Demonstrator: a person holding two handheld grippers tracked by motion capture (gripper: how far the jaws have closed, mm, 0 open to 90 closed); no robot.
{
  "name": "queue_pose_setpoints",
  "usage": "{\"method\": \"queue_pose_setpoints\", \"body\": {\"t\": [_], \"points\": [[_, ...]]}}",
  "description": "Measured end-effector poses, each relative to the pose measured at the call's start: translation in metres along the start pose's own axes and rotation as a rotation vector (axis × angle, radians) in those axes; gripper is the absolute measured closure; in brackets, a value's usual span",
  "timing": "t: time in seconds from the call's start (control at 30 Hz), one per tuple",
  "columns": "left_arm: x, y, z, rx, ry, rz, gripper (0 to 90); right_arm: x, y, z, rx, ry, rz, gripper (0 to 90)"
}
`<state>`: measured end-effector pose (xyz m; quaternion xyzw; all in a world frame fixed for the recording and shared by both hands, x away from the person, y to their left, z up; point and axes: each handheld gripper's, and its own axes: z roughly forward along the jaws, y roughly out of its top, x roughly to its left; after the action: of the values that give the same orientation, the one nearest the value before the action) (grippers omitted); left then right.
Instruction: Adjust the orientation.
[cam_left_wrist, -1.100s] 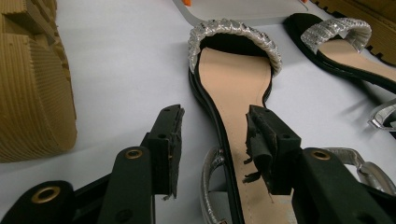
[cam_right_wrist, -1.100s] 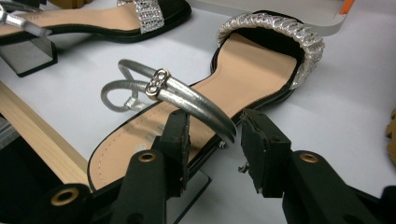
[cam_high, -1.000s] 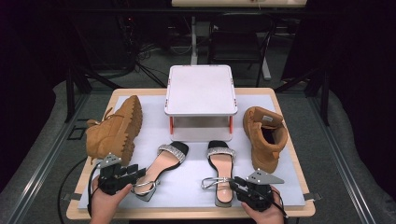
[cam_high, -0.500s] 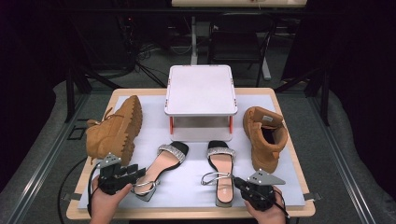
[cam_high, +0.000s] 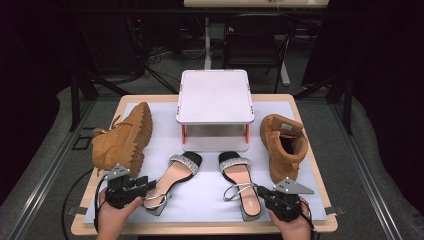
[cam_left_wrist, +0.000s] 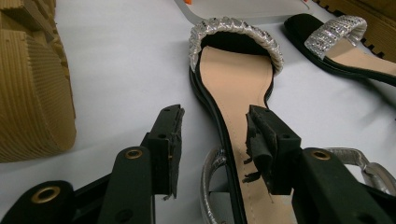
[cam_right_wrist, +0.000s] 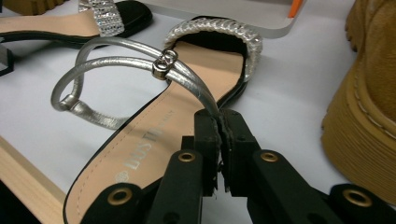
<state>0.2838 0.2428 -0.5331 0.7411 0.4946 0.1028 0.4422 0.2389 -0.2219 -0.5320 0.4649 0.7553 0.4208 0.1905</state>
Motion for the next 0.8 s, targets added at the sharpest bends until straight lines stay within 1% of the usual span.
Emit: {"method": "queue_pose_setpoints", "body": {"t": [0.13, 0.17, 0.3, 0.43, 0.47, 0.57, 0.73, 0.8], "points": [[0.0, 0.0, 0.001, -0.006, 0.002, -0.001, 55.9, -0.004, 0.001, 0.001, -0.008, -0.013, 0.012, 86.4], [0.0, 0.0, 0.0, -0.002, 0.0, 0.0, 55.9, -0.006, 0.002, 0.001, -0.001, -0.017, 0.008, 86.6], [-0.001, 0.0, 0.0, -0.006, 0.002, -0.001, 55.9, -0.007, 0.004, 0.005, -0.006, -0.023, 0.01, 87.3], [-0.001, 0.0, 0.001, -0.005, 0.001, -0.003, 55.9, -0.011, 0.005, 0.006, -0.005, -0.04, 0.006, 87.5], [0.0, 0.0, 0.0, -0.001, 0.0, -0.003, 55.9, -0.012, 0.005, 0.006, -0.012, -0.039, 0.017, 87.4], [0.0, 0.0, 0.0, -0.003, 0.001, 0.0, 55.9, -0.017, 0.005, 0.006, -0.012, -0.031, 0.034, 87.5], [0.001, 0.0, 0.001, -0.009, 0.003, -0.001, 55.9, -0.018, 0.005, 0.005, -0.009, -0.031, 0.029, 86.7], [0.001, 0.0, 0.001, -0.01, 0.003, -0.001, 55.8, -0.019, 0.004, 0.005, -0.009, -0.018, 0.038, 84.9]]}}
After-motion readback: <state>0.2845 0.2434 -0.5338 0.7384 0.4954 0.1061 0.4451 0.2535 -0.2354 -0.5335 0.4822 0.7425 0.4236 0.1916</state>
